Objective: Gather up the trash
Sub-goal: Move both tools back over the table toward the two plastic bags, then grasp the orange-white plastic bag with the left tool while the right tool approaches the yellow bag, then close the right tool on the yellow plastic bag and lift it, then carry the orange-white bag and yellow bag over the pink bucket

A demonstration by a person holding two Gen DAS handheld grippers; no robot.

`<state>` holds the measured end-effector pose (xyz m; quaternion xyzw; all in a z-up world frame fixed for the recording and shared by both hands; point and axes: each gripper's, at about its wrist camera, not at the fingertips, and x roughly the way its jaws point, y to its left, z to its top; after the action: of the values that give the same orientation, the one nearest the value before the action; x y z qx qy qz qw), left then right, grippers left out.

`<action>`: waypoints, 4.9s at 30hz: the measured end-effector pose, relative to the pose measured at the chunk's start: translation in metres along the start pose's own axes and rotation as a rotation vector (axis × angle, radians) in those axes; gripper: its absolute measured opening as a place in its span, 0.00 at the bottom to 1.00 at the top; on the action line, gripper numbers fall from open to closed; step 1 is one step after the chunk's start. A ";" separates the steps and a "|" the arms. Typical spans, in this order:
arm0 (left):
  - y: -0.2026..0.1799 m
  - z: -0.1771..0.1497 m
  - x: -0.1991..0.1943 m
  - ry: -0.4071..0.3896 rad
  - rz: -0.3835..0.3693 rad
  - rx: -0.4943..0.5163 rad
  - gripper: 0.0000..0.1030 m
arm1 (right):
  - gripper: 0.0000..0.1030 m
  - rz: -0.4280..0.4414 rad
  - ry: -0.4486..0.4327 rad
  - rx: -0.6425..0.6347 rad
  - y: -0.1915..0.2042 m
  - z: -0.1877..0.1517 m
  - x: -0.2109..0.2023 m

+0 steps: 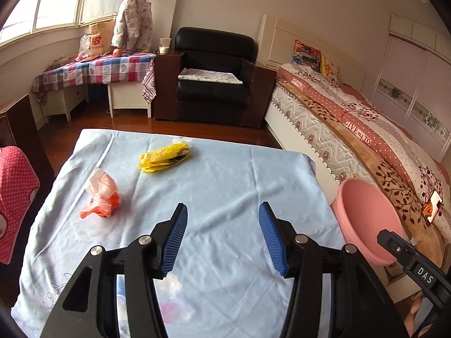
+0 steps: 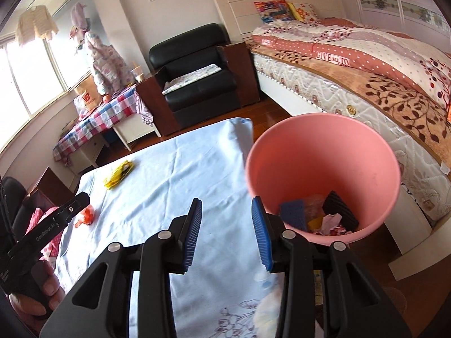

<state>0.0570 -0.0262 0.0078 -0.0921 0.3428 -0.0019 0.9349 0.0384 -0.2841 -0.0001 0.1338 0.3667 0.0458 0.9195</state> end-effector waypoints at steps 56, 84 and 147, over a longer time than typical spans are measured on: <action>0.206 -0.013 0.084 0.048 -0.098 -0.366 0.38 | 0.50 0.220 0.373 0.197 0.235 0.025 0.253; 0.209 -0.016 0.088 0.048 -0.133 -0.398 0.38 | 0.01 0.203 0.273 0.004 0.229 0.020 0.228; 0.202 -0.018 0.096 0.086 -0.216 -0.386 0.38 | 0.04 0.162 0.226 -0.164 0.140 -0.006 0.107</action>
<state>0.1068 0.1630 -0.1023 -0.3053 0.3643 -0.0404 0.8789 0.1143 -0.1289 -0.0362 0.0814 0.4509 0.1642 0.8736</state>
